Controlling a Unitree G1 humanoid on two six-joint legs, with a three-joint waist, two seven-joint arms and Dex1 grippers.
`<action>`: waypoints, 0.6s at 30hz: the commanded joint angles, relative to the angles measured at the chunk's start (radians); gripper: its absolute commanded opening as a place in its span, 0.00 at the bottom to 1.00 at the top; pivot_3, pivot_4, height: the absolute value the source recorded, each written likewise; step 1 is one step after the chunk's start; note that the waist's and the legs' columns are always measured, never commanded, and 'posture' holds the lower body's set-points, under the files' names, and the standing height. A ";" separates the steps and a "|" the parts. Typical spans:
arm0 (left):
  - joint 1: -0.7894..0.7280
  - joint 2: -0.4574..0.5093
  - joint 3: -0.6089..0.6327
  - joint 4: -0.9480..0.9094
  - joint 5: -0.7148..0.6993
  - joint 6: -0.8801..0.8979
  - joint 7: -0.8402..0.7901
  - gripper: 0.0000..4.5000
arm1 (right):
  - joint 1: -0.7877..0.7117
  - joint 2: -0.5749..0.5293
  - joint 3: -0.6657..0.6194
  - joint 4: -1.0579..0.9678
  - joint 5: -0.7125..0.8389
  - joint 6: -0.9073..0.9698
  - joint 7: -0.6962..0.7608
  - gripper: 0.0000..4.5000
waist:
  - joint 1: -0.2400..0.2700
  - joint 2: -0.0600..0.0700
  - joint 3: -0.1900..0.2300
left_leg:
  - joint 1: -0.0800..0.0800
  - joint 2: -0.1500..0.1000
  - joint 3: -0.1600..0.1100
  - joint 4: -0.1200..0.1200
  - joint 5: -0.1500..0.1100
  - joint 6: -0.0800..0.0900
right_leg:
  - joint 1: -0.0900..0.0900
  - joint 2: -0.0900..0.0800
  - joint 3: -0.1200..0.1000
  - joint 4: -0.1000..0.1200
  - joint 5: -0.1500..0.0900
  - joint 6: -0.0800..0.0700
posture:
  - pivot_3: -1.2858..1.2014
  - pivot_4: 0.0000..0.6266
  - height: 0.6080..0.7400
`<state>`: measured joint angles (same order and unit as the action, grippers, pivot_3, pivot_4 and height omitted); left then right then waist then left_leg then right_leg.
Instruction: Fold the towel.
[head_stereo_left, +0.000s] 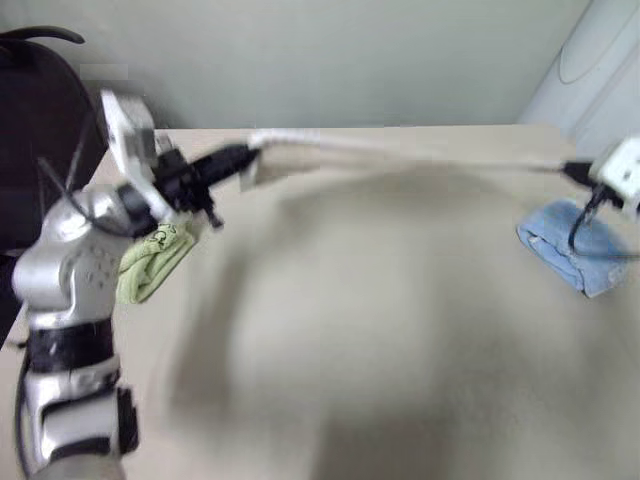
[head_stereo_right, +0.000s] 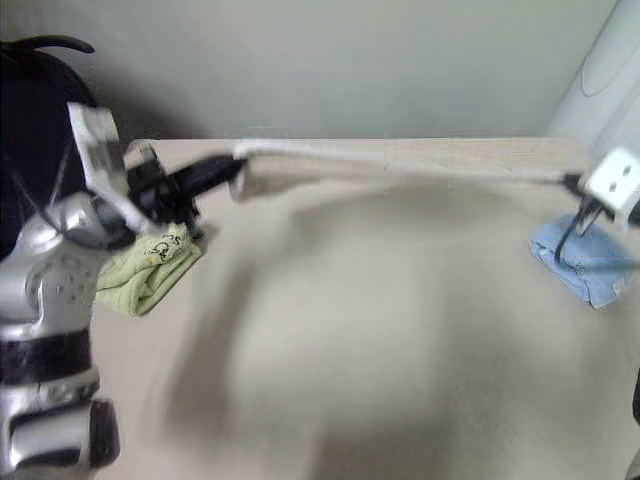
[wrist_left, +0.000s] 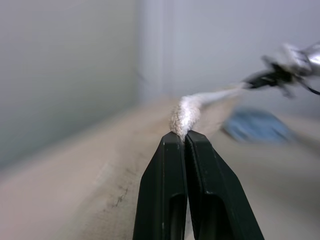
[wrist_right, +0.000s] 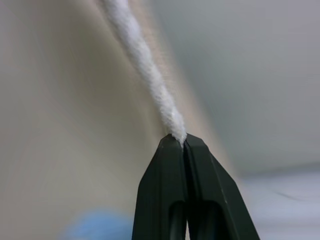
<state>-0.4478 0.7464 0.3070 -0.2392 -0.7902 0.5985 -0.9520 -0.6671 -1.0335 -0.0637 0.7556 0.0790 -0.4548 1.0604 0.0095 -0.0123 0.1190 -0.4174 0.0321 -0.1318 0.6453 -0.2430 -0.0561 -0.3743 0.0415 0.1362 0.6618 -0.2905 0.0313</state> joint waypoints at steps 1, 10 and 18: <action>0.207 0.056 0.062 -0.246 -0.101 0.072 -0.041 0.00 | 0.219 -0.060 -0.086 -0.268 0.131 0.125 0.099 0.00 | 0.001 0.000 0.000 | -0.001 0.000 0.000 0.000 0.000 0.000 | -0.001 0.000 0.000 0.000 0.000 0.000 | 0.52 0.24 1.00; 0.677 0.049 0.137 -0.508 -0.187 0.119 0.049 0.00 | 0.561 -0.124 -0.186 -0.580 0.206 0.364 0.169 0.00 | -0.003 -0.001 0.000 | 0.019 0.000 0.003 0.000 -0.011 0.013 | 0.019 0.002 0.003 -0.001 -0.004 0.002 | 0.52 0.24 1.00; 0.667 -0.019 0.145 -0.392 -0.196 0.103 0.162 0.00 | 0.251 -0.053 -0.037 -0.400 0.053 0.289 0.106 0.00 | -0.005 -0.001 0.000 | 0.022 0.000 0.003 0.001 -0.013 0.014 | 0.020 0.003 0.004 0.001 -0.005 0.002 | 0.52 0.24 1.00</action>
<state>0.2457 0.7418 0.4236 -0.6623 -0.9612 0.7142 -0.8343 -0.3516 -1.1010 -0.1255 0.3136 0.1788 -0.1342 1.2021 0.0041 -0.0131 0.1187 -0.3953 0.0325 -0.1291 0.6460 -0.2562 -0.0422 -0.3548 0.0448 0.1399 0.6636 -0.2956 0.0328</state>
